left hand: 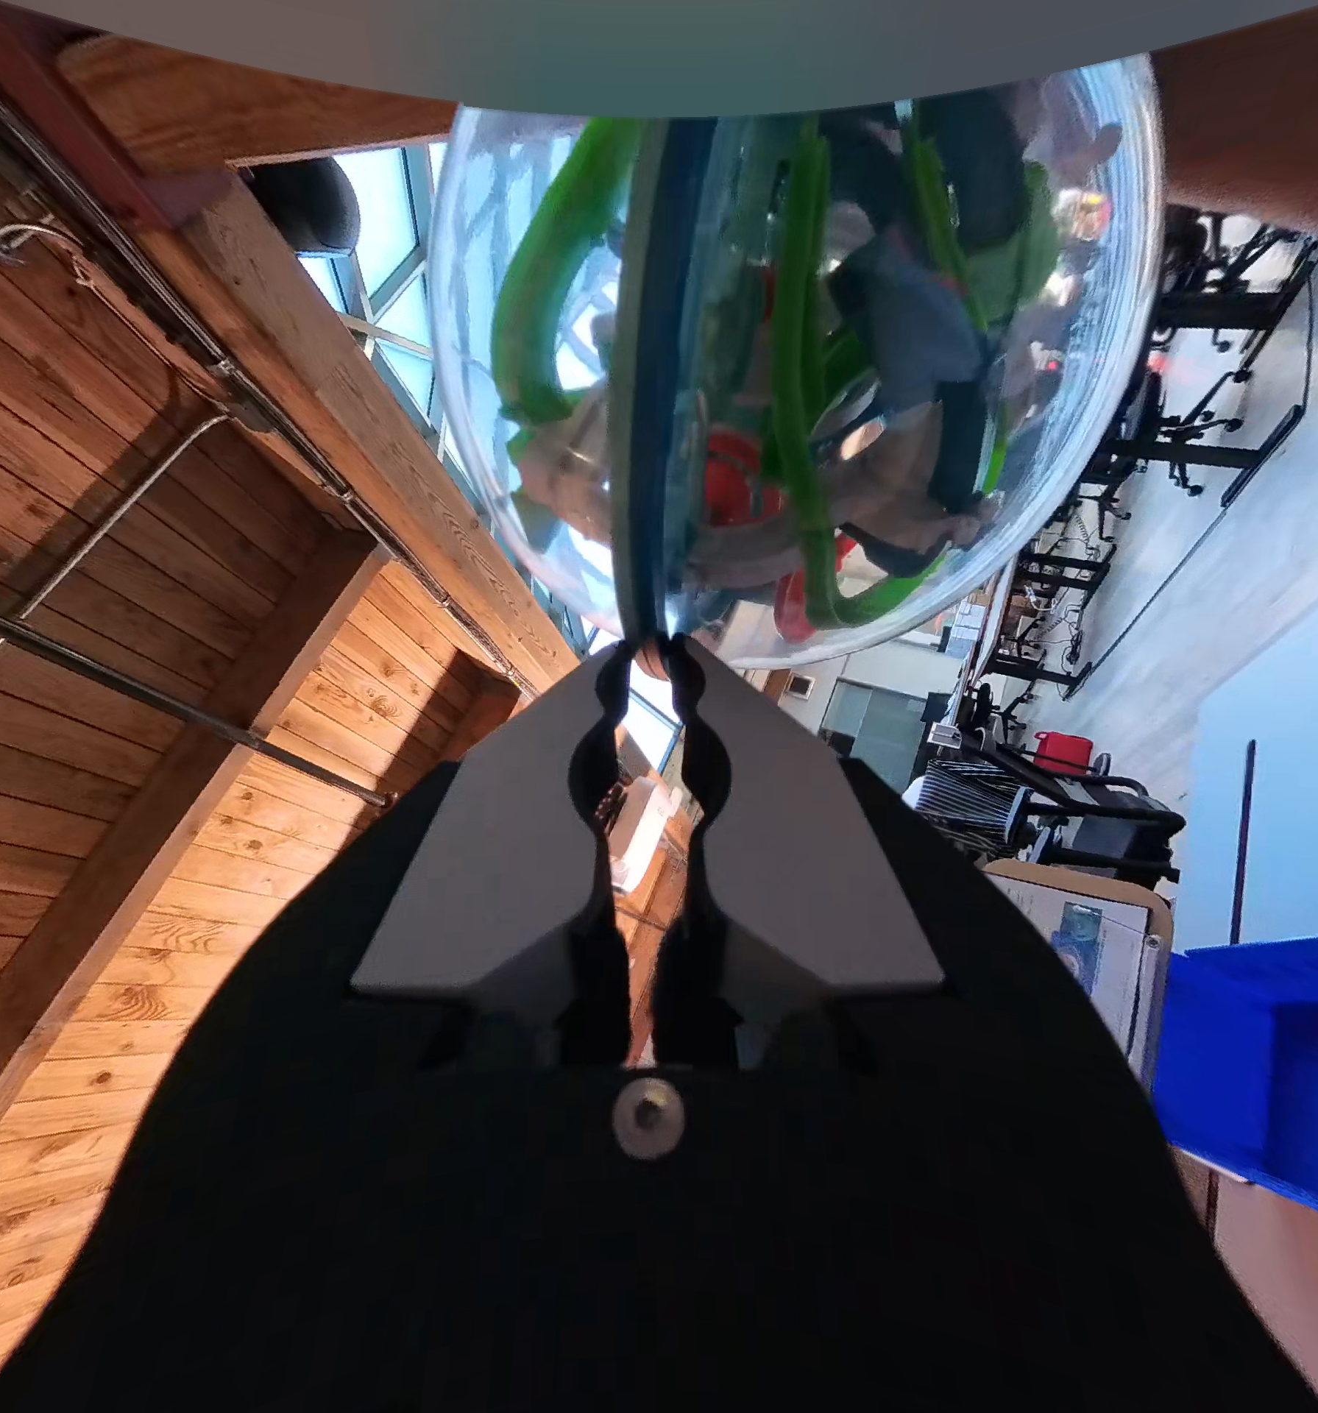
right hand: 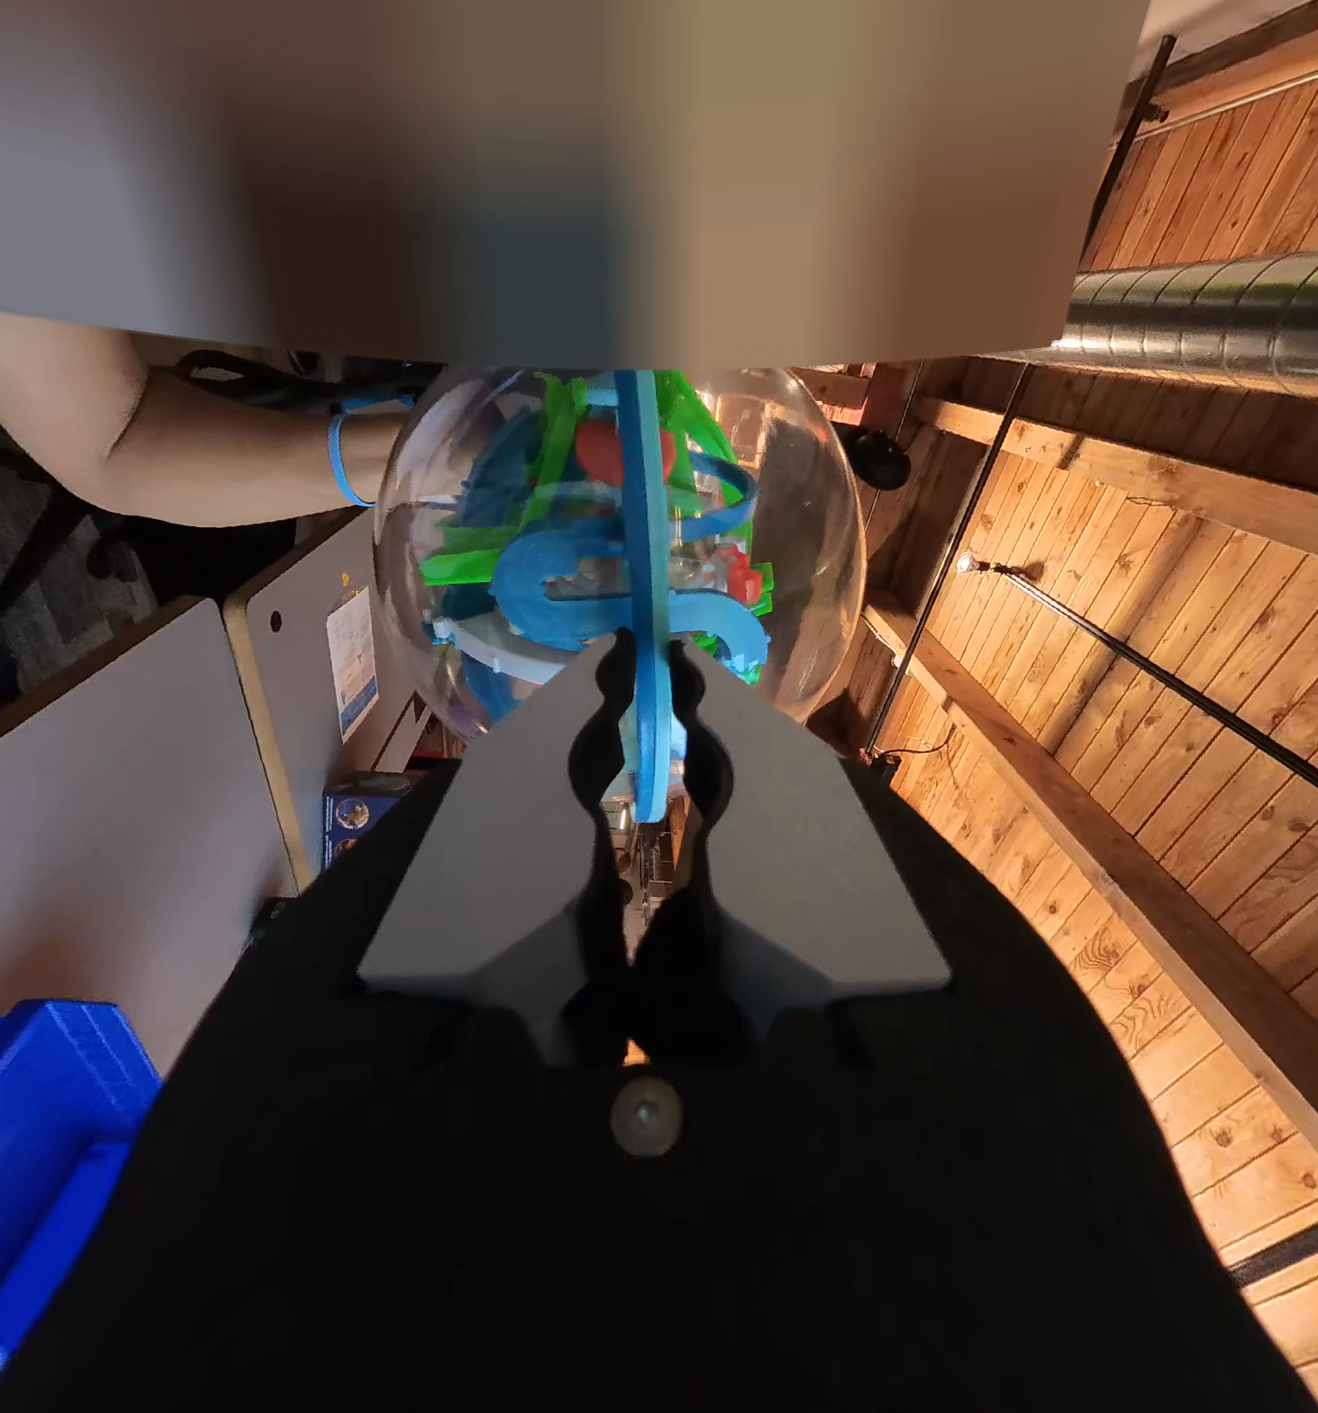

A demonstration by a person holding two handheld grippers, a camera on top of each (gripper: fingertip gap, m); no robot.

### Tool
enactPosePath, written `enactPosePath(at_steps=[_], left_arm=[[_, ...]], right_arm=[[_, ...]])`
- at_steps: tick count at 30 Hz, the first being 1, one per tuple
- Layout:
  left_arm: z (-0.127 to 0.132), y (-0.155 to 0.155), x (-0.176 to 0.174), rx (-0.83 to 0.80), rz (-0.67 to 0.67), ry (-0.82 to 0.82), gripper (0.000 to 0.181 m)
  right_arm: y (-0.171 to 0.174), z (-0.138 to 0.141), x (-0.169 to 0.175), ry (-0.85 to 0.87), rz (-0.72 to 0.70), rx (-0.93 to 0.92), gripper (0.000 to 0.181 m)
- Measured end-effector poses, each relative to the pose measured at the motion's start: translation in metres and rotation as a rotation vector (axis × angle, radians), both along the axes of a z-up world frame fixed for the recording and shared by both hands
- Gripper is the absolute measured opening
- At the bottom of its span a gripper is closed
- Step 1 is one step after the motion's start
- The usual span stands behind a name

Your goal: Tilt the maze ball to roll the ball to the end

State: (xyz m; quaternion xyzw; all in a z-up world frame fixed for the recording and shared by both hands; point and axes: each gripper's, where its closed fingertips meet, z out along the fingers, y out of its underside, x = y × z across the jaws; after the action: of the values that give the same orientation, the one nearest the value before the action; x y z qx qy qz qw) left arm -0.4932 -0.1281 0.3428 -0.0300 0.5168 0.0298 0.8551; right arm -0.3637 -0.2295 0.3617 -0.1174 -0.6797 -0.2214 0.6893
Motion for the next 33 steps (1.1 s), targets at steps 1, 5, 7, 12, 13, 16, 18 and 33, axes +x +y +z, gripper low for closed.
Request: enactPosePath(at_steps=[1, 5, 7, 12, 13, 16, 18, 33], left_arm=[[0.0, 0.001, -0.001, -0.003, 0.002, 0.004, 0.008], [0.001, 0.002, -0.001, -0.012, -0.006, 0.015, 0.008], [0.002, 0.001, -0.002, -0.008, 0.0, 0.011, 0.008], [0.004, 0.002, 0.001, -0.008, 0.016, 0.017, 0.009], [0.004, 0.002, 0.002, -0.009, 0.016, 0.02, 0.009], [0.003, 0.004, 0.004, -0.013, 0.02, 0.026, 0.009], [0.003, 0.005, 0.006, -0.02, 0.016, 0.03, 0.008], [-0.04, 0.078, 0.055, -0.387, -0.131, 0.116, 0.008]], right_arm=[[-0.001, 0.0, -0.001, 0.0, 0.001, -0.002, 0.008], [-0.001, 0.001, -0.002, 0.004, 0.017, -0.011, 0.008], [0.002, 0.001, -0.001, 0.01, 0.014, -0.008, 0.008], [0.005, 0.003, 0.003, 0.024, 0.018, -0.013, 0.008], [0.006, 0.003, 0.004, 0.027, 0.018, -0.014, 0.008], [0.008, 0.005, 0.006, 0.038, 0.019, -0.022, 0.008], [0.01, 0.004, 0.008, 0.044, 0.018, -0.03, 0.008], [0.059, -0.011, 0.037, 0.271, 0.039, -0.285, 0.008]])
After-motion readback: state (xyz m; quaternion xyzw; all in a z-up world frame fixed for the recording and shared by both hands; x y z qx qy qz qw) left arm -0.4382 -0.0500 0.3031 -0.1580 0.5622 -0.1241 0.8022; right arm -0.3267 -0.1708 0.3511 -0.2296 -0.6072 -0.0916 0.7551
